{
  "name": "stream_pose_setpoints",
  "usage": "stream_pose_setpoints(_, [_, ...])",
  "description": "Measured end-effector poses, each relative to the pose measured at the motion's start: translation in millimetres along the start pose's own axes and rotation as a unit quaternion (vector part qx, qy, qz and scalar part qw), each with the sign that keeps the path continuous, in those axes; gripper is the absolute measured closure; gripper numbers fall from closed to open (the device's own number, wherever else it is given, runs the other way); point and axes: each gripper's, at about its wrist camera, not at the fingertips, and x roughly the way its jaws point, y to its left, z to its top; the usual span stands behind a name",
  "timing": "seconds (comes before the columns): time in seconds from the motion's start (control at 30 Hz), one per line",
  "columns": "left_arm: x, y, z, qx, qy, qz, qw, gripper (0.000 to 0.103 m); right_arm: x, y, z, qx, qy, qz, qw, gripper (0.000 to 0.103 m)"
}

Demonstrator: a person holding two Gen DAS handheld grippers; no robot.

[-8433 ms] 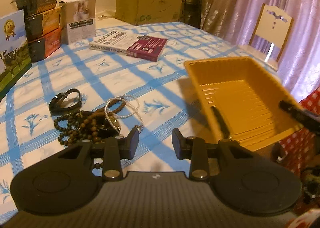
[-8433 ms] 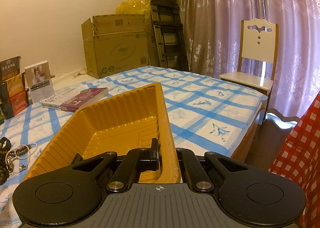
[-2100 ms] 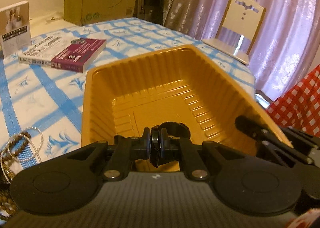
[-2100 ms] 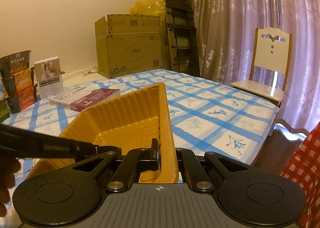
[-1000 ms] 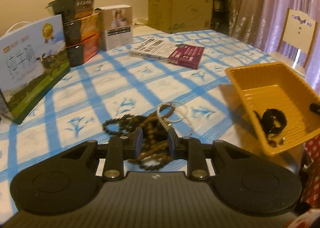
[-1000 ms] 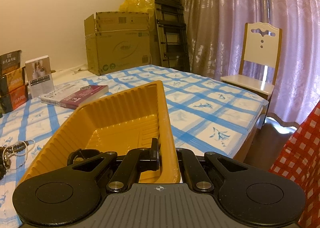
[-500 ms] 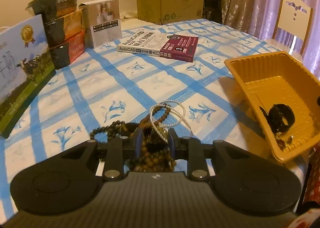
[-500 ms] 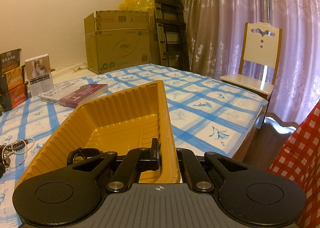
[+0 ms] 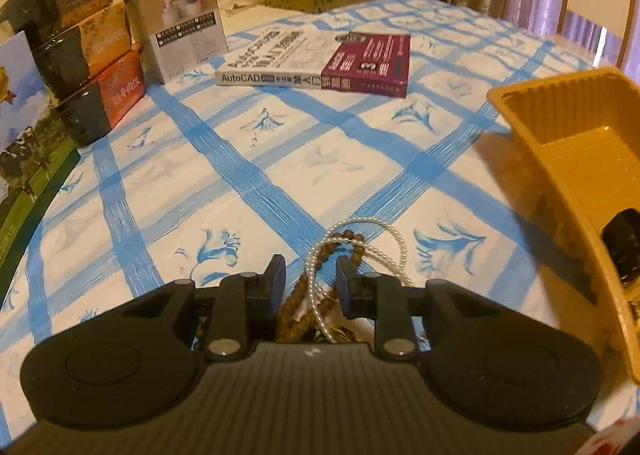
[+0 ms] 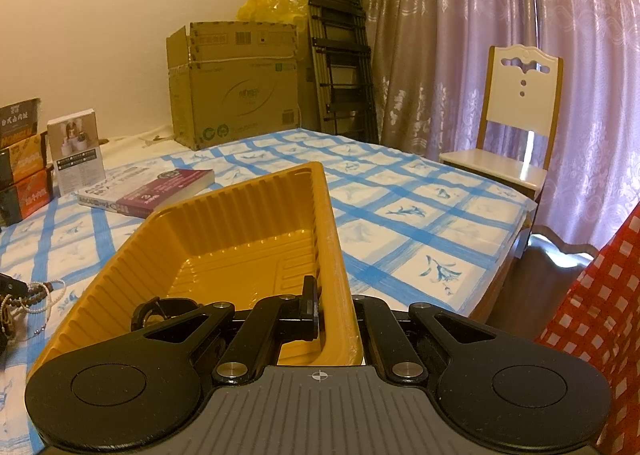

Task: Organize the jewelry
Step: 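Return the left tool to the pile and grasp the pearl strand, then carry the pearl strand into the orange tray and open the left tool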

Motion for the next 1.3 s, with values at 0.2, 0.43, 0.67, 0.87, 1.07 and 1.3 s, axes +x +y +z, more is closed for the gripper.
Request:
stream_pose_setpoints(0.2, [12.9, 2.3, 3.2, 0.002, 0.008, -0.007, 0.9999, 0.095, 0.2, 0.3, 0.2, 0.0, 0.001, -0.001, 1.0, 0.1])
stream_pose_setpoints(0.43, [-8.2, 5.7, 2.5, -0.006, -0.03, -0.023, 0.9993, 0.098, 0.1, 0.4, 0.3, -0.001, 0.0, -0.001, 1.0, 0.1])
stream_pose_setpoints(0.67, [-57.4, 6.6, 12.0, -0.009, -0.079, -0.049, 0.9957, 0.098, 2.2, 0.6, 1.0, 0.0, 0.001, 0.0, 1.0, 0.1])
stream_pose_setpoints(0.87, [-102.7, 0.2, 20.7, -0.011, -0.116, -0.071, 0.9907, 0.098, 2.2, 0.3, 0.8, 0.0, 0.0, 0.0, 1.0, 0.1])
stream_pose_setpoints(1.07, [-136.2, -16.2, 27.0, -0.009, -0.142, -0.109, 0.9838, 0.098, 3.9, 2.3, 0.7, -0.002, 0.0, 0.001, 1.0, 0.1])
stream_pose_setpoints(1.3, [-160.9, -53.0, 28.8, -0.001, -0.154, -0.176, 0.9723, 0.098, 4.6, 9.0, 2.9, -0.007, -0.001, 0.002, 1.0, 0.1])
